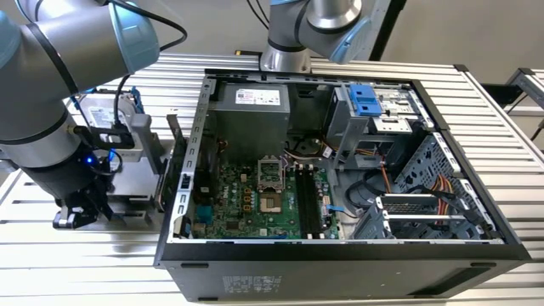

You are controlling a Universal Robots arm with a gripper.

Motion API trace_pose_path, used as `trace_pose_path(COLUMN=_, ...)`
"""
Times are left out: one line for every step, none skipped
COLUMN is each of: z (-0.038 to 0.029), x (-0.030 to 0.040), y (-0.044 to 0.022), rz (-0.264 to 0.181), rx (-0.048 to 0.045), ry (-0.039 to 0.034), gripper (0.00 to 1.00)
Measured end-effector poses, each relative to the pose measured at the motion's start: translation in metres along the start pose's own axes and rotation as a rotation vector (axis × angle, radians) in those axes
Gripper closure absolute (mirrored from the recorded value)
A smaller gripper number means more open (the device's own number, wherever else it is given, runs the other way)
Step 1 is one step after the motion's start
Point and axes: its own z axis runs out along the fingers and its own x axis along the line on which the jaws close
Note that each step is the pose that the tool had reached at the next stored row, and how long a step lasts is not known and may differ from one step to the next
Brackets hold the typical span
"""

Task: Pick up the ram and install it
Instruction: 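Pick up the ram and move it above insertion slot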

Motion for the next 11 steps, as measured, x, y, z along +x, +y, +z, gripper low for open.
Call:
trace_pose_path(z=0.0, x=0.0, y=0.0, rz=0.0, rx=0.0, ry=0.0, gripper=1.0)
trace_pose_path(z=0.0, x=0.0, y=0.0, rz=0.0, rx=0.0, ry=0.0, gripper=1.0)
trace_pose_path(z=0.0, x=0.0, y=0.0, rz=0.0, rx=0.0, ry=0.0, gripper=1.0)
trace_pose_path(z=0.0, x=0.0, y=0.0, rz=0.0, rx=-0.0001, ry=0.0, gripper=1.0)
trace_pose_path(z=0.0, x=0.0, y=0.0, rz=0.0, rx=-0.0001, ry=0.0, gripper=1.0)
trace_pose_path(z=0.0, x=0.0, y=0.0, rz=0.0, rx=0.0, ry=-0.0001, gripper=1.0)
trace_pose_path(z=-0.0001, x=-0.0001, y=0.0, rz=0.0, rx=0.0002, ry=-0.0004, gripper=1.0)
trace_pose_path(z=-0.0005, x=-0.0001, y=0.0, rz=0.0, rx=0.0003, ry=-0.0006, gripper=1.0)
trace_pose_path(z=-0.0012, x=-0.0001, y=0.0, rz=0.0, rx=0.0001, ry=-0.0003, gripper=1.0)
trace_pose_path(z=-0.0022, x=0.0, y=0.0, rz=0.0, rx=-0.0001, ry=0.0, gripper=1.0)
trace_pose_path(z=-0.0029, x=0.0, y=0.0, rz=0.0, rx=0.0, ry=-0.0001, gripper=1.0)
